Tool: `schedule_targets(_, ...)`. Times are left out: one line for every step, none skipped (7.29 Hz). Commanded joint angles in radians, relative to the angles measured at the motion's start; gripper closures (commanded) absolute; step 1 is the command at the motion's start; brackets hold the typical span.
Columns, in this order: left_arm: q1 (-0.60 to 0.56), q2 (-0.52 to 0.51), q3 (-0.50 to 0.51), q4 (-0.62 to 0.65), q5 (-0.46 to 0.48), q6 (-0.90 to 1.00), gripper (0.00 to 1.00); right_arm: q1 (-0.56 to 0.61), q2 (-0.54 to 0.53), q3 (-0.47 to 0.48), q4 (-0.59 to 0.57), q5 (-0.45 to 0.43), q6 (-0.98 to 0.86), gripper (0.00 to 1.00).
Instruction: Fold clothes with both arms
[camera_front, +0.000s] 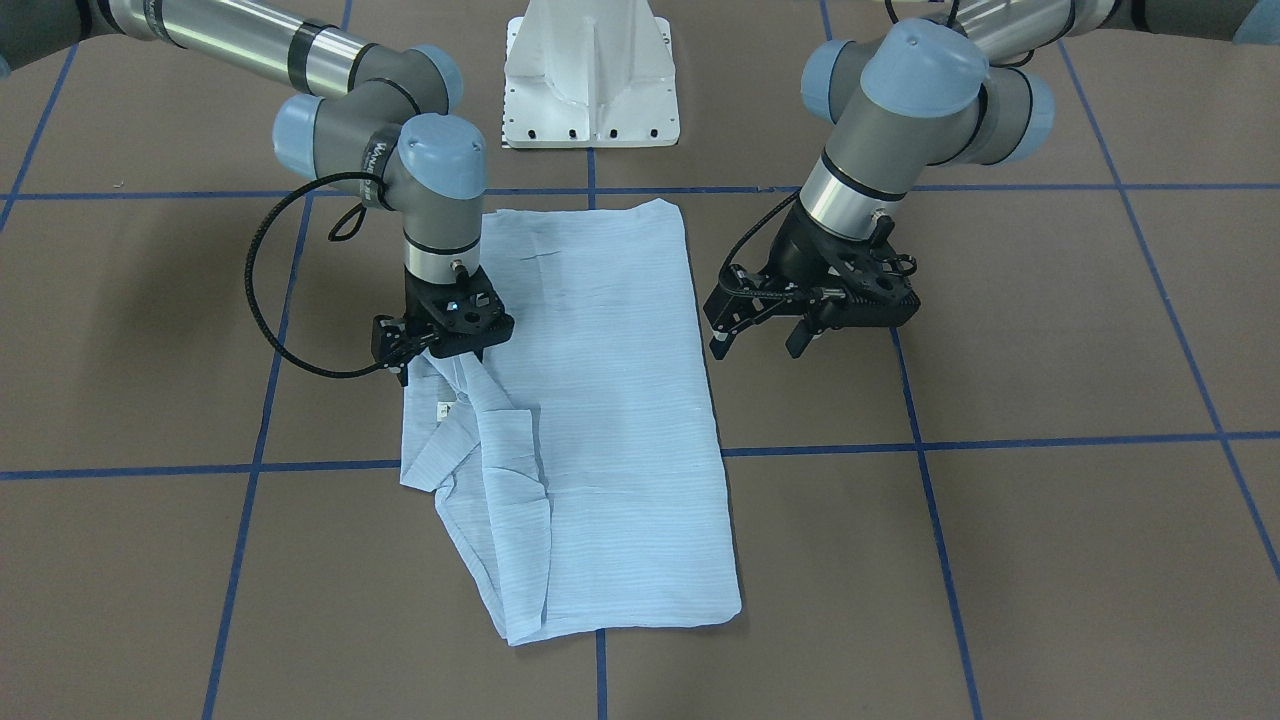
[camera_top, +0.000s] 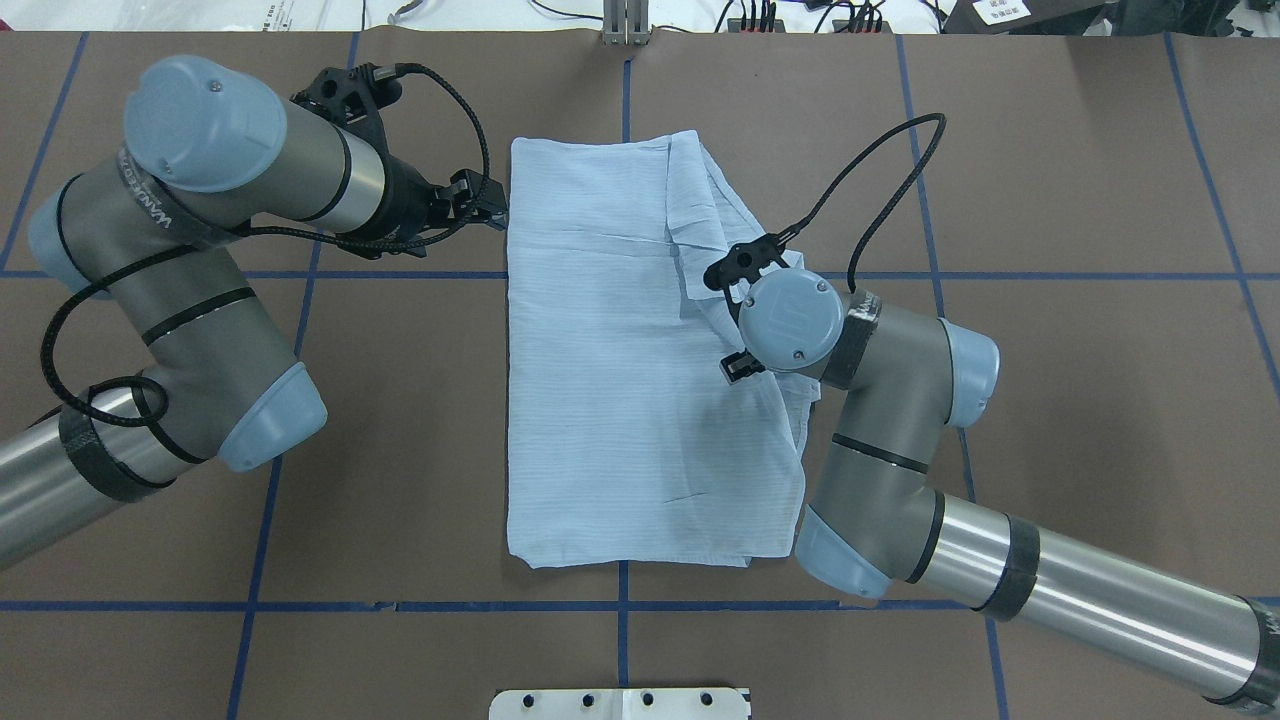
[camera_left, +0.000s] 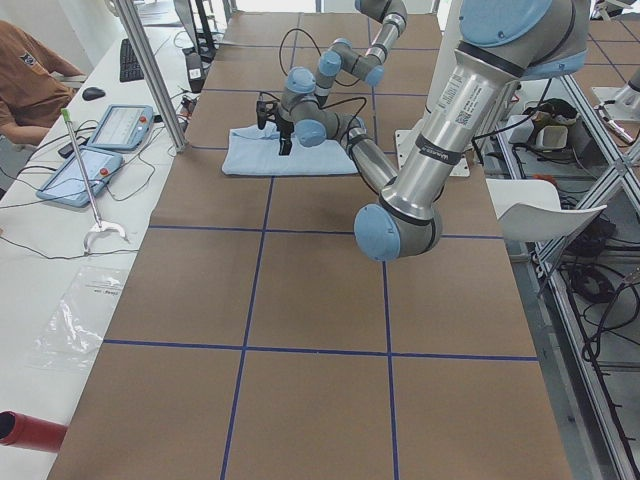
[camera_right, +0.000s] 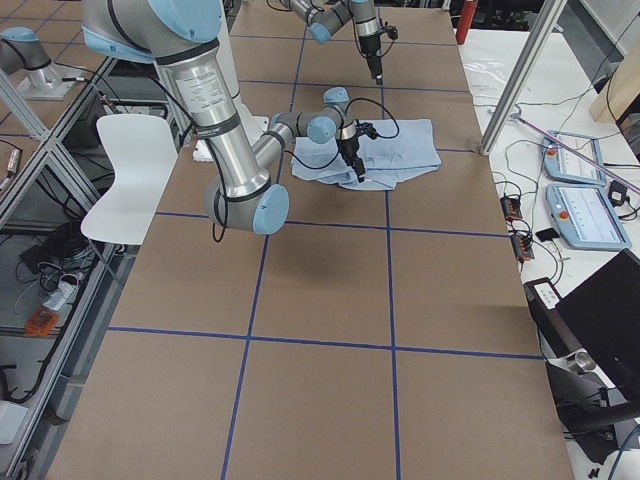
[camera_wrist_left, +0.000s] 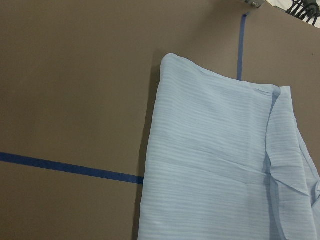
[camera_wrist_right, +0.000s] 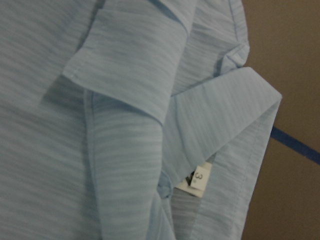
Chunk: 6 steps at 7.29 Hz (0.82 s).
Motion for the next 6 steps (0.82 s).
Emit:
schedule_targets(0.007,-0.003,-0.009,0.005,0.0,-0.014,0.0,0.164,-0.06,0.011,0.018,0.123,-0.115,0.0)
schedule_targets(0.01,-0.005,-0.014,0.006,0.0,-0.016,0.0,0.227,-0.112,0.011,0.08,0.185,-0.162,0.0)
schedule_targets(0.01,-0.005,-0.016,0.006,0.0,-0.016,0.0,0.262,-0.125,0.01,0.12,0.252,-0.165,0.0)
schedule_targets(0.011,-0.006,-0.017,0.005,0.0,-0.016,0.0,0.281,-0.122,0.013,0.124,0.309,-0.161,0.0)
schedule_targets(0.034,-0.006,-0.017,0.006,0.0,-0.016,0.0,0.283,-0.122,0.035,0.124,0.341,-0.15,0.0)
schedule_targets(0.081,-0.003,-0.019,0.009,0.003,-0.031,0.0,0.287,-0.138,0.093,0.119,0.395,-0.121,0.0)
